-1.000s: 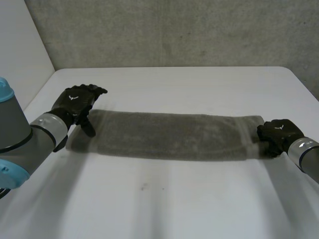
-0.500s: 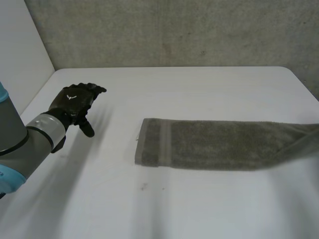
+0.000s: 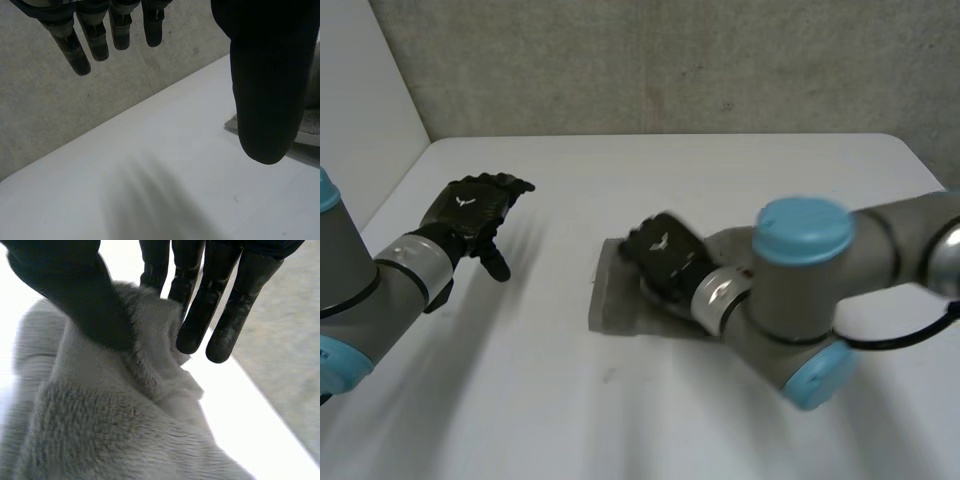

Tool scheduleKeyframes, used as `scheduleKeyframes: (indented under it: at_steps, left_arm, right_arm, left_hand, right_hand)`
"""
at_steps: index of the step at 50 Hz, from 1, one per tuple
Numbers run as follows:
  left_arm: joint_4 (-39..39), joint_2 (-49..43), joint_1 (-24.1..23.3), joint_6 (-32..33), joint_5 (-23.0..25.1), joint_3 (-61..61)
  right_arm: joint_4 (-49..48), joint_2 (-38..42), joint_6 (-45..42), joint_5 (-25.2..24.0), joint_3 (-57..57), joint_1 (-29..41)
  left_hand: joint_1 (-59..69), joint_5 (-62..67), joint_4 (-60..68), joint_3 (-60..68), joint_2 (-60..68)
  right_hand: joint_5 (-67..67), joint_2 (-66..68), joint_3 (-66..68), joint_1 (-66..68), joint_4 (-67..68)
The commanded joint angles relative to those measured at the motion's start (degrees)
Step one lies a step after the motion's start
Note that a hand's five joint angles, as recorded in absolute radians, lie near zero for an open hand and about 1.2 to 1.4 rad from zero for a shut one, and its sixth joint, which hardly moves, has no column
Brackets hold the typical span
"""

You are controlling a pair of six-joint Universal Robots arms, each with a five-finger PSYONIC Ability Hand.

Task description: Fold the towel.

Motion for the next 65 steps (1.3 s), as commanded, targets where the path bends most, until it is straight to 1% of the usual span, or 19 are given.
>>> scheduleKeyframes:
  at_steps: [1, 2, 3, 11, 21, 23, 25, 26, 29, 36, 41, 43, 46, 51, 60, 61, 62, 64, 65]
  left_arm:
    - [0.1, -0.2, -0.1, 0.0, 0.0, -0.1]
    - [0.7, -0.2, -0.2, 0.1, 0.0, -0.3]
    - [0.7, -0.2, -0.2, 0.1, 0.0, -0.3]
    - [1.8, -0.2, -0.5, 0.2, -0.1, -0.8]
    - [1.8, -0.6, -0.9, 0.2, -0.1, -1.2]
    - [1.9, -0.7, -0.9, 0.3, -0.2, -1.1]
    - [1.9, -0.7, -1.0, 0.3, -0.1, -1.1]
    - [1.9, -0.7, -1.0, 0.3, -0.1, -1.1]
    - [1.8, -0.7, -1.0, 0.3, -0.2, -1.2]
    - [1.9, -0.3, -1.1, 0.3, -0.3, -1.5]
    - [1.9, 0.0, -1.0, 0.3, -0.3, -1.5]
    - [1.9, 0.0, -1.0, 0.3, -0.3, -1.6]
    - [1.8, 0.0, -1.0, 0.3, -0.3, -1.6]
    - [1.8, 0.1, -1.1, 0.3, -0.4, -1.9]
    - [1.8, 0.7, -1.1, 0.0, -0.6, -1.5]
    - [1.7, 0.7, -1.4, -0.1, -0.6, -1.1]
    - [1.7, 0.7, -1.4, -0.1, -0.6, -1.1]
    - [1.8, 0.9, -2.7, -0.2, -0.6, 0.1]
    - [1.8, 0.9, -2.7, -0.2, -0.6, 0.1]
  right_arm:
    - [0.3, 1.0, 0.8, 1.4, -0.1, 0.9]
    - [0.3, 1.0, 0.8, 1.4, -0.1, 0.9]
    - [0.8, -1.0, 1.6, 1.4, 0.4, 0.0]
    - [1.4, -12.7, 10.6, 1.4, 10.9, -13.1]
    - [1.0, -16.6, 7.1, 0.7, 27.4, -25.8]
    - [0.6, -16.7, 5.6, 0.7, 29.3, -27.1]
    - [0.4, -16.8, 2.7, 0.8, 30.9, -28.8]
    - [0.4, -16.8, 2.7, 0.8, 30.9, -28.8]
    - [-1.2, -16.7, 0.1, 1.0, 30.3, -29.0]
    - [-4.5, -17.0, -0.8, 2.3, 26.9, -28.4]
    - [-5.1, -19.1, -1.0, 4.2, 21.5, -24.6]
    - [-4.6, -18.2, -1.2, 4.6, 16.0, -17.0]
    - [-4.4, -16.4, -1.7, 4.8, 13.3, -13.0]
    - [-2.8, -7.9, -7.5, 4.0, 7.0, 1.0]
    - [-2.6, -0.1, -13.7, 4.7, 6.1, 7.3]
    - [-2.6, -0.4, -13.6, 5.2, 6.0, 7.1]
    - [-2.6, -0.4, -13.6, 5.2, 6.0, 7.1]
    - [-2.6, -3.3, -11.8, 6.3, 6.3, 7.0]
    - [-2.6, -3.3, -11.8, 6.3, 6.3, 7.0]
  left_hand:
    - [0.6, -1.1, 0.7, 0.8, 0.9]
    - [0.6, -1.1, 0.7, 0.8, 0.9]
    - [0.6, -1.1, 0.7, 0.8, 0.9]
    - [0.6, -1.1, 0.7, 0.8, 0.9]
    - [0.5, -1.3, 0.6, 0.6, 0.7]
    - [0.5, -1.3, 0.6, 0.6, 0.7]
    - [0.5, -1.3, 0.6, 0.6, 0.7]
    - [0.5, -1.3, 0.6, 0.6, 0.7]
    - [0.3, -1.5, 0.4, 0.4, 0.5]
    - [0.3, -1.5, 0.4, 0.4, 0.5]
    - [0.3, -1.5, 0.4, 0.4, 0.5]
    - [0.3, -1.5, 0.4, 0.4, 0.5]
    - [0.3, -1.5, 0.4, 0.4, 0.5]
    - [0.3, -1.5, 0.4, 0.4, 0.5]
    - [0.8, -1.0, 0.9, 0.9, 1.0]
    - [1.6, -0.1, 1.7, 1.8, 1.9]
    - [1.7, -0.1, 1.7, 1.8, 1.9]
    - [4.0, 2.2, 4.1, 4.1, 4.2]
    - [4.0, 2.2, 4.1, 4.1, 4.2]
  right_hand:
    - [-39.8, -38.6, -39.8, -30.3, -39.9]
    - [-40.0, -38.8, -40.0, -30.4, -40.0]
    - [-49.6, -48.4, -49.6, -40.1, -49.7]
    - [-49.6, -48.4, -49.6, -40.1, -49.7]
    - [-48.6, -47.4, -48.6, -39.0, -48.6]
    - [-40.6, -39.4, -40.6, -31.1, -40.7]
    - [-14.7, -13.5, -14.7, -5.1, -14.7]
    - [-14.6, -13.4, -14.6, -5.0, -14.6]
    - [20.3, 21.5, 20.3, 29.8, 20.2]
    - [20.4, 21.6, 20.4, 29.9, 20.3]
    - [20.4, 21.6, 20.4, 29.9, 20.3]
    - [20.4, 21.6, 20.4, 29.9, 20.3]
    - [20.4, 21.6, 20.4, 29.9, 20.3]
    - [20.4, 21.6, 20.4, 29.9, 20.3]
    - [20.4, 21.6, 20.4, 29.9, 20.3]
    - [9.9, 11.1, 9.9, 19.5, 9.9]
    - [9.8, 11.0, 9.8, 19.4, 9.8]
    - [-33.5, -32.3, -33.5, -24.0, -33.6]
    - [-33.7, -32.5, -33.7, -24.2, -33.8]
